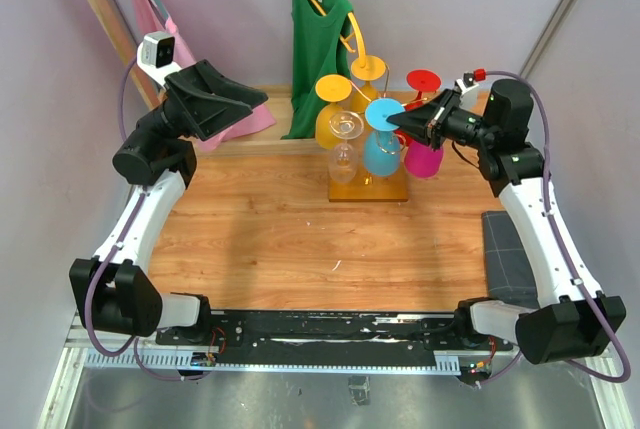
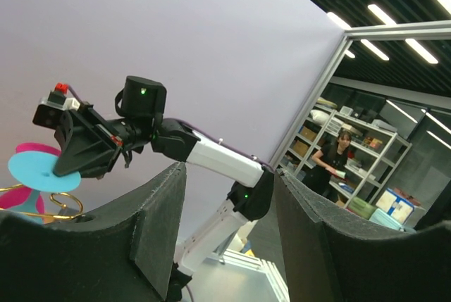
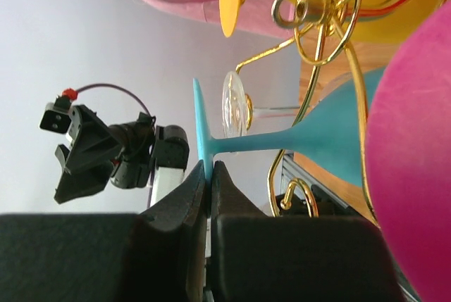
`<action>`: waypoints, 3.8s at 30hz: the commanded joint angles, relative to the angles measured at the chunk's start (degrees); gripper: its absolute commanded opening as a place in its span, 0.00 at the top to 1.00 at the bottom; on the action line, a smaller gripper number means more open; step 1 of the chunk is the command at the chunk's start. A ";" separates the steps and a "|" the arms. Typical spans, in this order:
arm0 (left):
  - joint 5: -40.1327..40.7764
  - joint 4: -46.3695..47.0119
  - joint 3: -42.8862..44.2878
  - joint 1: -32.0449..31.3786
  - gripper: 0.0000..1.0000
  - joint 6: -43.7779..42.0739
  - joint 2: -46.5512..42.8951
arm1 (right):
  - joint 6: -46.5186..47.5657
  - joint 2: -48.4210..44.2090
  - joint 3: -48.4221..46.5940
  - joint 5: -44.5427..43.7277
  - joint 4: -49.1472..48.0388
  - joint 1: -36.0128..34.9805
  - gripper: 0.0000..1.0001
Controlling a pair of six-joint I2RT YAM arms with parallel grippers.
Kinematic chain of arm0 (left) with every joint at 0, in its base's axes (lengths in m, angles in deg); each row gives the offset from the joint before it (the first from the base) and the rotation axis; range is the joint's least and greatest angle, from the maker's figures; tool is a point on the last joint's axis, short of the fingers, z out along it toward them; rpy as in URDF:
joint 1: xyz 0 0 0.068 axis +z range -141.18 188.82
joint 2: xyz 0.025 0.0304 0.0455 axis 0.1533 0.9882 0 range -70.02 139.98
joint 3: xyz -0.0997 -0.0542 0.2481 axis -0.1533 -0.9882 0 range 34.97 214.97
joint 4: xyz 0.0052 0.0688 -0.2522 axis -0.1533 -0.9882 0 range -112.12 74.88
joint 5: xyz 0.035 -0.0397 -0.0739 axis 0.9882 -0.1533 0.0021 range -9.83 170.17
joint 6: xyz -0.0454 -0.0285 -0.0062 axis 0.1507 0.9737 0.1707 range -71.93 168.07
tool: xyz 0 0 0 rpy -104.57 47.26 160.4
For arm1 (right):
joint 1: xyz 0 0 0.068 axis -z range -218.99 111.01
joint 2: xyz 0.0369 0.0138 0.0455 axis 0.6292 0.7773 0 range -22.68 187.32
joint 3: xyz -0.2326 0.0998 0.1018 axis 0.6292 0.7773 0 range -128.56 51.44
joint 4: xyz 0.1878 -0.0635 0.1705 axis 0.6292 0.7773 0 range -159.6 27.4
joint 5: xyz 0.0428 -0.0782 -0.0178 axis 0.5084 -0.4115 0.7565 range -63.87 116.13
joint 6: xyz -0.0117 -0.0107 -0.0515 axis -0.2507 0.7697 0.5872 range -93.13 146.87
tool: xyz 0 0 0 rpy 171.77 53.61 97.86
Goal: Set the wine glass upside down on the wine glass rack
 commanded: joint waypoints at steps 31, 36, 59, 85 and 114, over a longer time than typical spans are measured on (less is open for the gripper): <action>-0.01 2.31 -1.99 -0.08 0.43 -0.19 -1.06 | 4.28 -11.49 8.29 0.73 2.85 -1.09 0.99; 0.01 1.83 -2.12 -0.13 0.43 -0.46 -1.45 | 3.63 -13.78 10.35 -0.57 3.01 1.66 0.99; -0.68 -0.04 -2.35 -0.09 0.43 -2.01 -1.59 | 8.54 -16.64 14.16 -2.05 7.29 4.12 0.64; -0.68 -60.85 6.52 -0.13 0.24 -49.44 -7.76 | 46.33 -18.66 -16.40 -29.54 35.63 4.25 0.21; 2.24 -79.45 10.20 -0.22 0.01 -61.97 -6.30 | 50.12 -5.61 -25.67 -35.35 35.73 4.23 0.02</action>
